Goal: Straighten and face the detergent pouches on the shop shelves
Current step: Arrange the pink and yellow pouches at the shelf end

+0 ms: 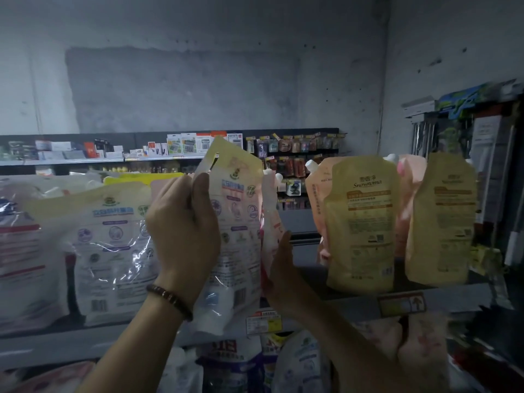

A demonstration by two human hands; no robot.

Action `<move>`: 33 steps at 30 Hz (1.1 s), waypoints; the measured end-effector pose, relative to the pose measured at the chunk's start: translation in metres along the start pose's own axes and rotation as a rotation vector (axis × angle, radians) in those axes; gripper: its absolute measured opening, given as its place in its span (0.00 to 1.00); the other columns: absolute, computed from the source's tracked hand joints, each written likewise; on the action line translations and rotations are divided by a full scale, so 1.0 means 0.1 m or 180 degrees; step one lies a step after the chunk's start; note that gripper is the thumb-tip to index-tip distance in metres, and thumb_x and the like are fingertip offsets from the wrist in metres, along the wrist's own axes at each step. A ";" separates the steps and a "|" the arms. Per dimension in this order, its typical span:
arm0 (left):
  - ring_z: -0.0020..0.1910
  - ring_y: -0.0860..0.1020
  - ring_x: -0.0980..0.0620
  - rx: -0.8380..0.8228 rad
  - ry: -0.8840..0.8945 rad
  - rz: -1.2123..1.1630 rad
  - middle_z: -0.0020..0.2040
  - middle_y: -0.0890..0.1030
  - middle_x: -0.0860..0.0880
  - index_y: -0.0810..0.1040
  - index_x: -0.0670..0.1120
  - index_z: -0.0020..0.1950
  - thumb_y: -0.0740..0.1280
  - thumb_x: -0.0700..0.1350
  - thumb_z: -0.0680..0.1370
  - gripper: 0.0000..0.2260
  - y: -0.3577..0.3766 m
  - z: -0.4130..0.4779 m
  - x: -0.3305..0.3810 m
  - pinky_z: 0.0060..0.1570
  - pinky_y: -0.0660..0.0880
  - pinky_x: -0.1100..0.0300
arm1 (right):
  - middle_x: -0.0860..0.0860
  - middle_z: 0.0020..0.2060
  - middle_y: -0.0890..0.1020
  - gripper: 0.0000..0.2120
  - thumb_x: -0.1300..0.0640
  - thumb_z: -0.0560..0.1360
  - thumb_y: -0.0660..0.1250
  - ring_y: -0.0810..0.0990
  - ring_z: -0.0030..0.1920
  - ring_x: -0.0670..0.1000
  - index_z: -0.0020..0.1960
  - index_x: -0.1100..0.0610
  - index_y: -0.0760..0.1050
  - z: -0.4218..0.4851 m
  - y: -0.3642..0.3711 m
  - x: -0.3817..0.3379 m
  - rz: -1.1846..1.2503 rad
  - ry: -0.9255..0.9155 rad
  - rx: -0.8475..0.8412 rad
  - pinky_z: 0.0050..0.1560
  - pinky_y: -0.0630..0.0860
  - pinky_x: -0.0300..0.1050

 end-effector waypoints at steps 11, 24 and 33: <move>0.32 0.67 0.44 0.0172 -0.0201 -0.0249 0.31 0.68 0.44 0.68 0.37 0.36 0.62 0.49 0.88 0.23 -0.54 0.07 -0.18 0.33 0.62 0.48 | 0.41 0.84 0.45 0.63 0.39 0.72 0.75 0.49 0.84 0.55 0.80 0.40 0.23 -0.12 -0.03 -0.20 0.0113 0.0376 0.0133 0.82 0.59 0.63; 0.29 0.61 0.61 0.0004 -0.0535 -0.0980 0.29 0.63 0.56 0.63 0.47 0.35 0.62 0.41 0.88 0.21 -0.73 -0.26 -0.25 0.32 0.58 0.67 | 0.39 0.51 0.84 0.19 0.34 0.80 0.66 0.82 0.48 0.35 0.63 0.45 0.80 -0.80 -0.37 -1.15 0.1043 -0.0163 0.0925 0.45 0.75 0.33; 0.29 0.61 0.63 -0.0118 -0.0892 -0.1554 0.29 0.65 0.61 0.62 0.50 0.35 0.60 0.40 0.88 0.21 -0.77 -0.63 -0.45 0.31 0.60 0.68 | 0.46 0.38 0.87 0.08 0.60 0.85 0.65 0.85 0.38 0.41 0.57 0.65 0.79 -0.94 -0.27 -1.16 0.1708 -0.0042 0.0187 0.38 0.78 0.35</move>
Point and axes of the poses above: each hand's wrist, its own z-axis towards the middle knuckle, its own y-axis out of the palm, x = y × z, the point moved 6 cm from there along z, towards the middle knuckle
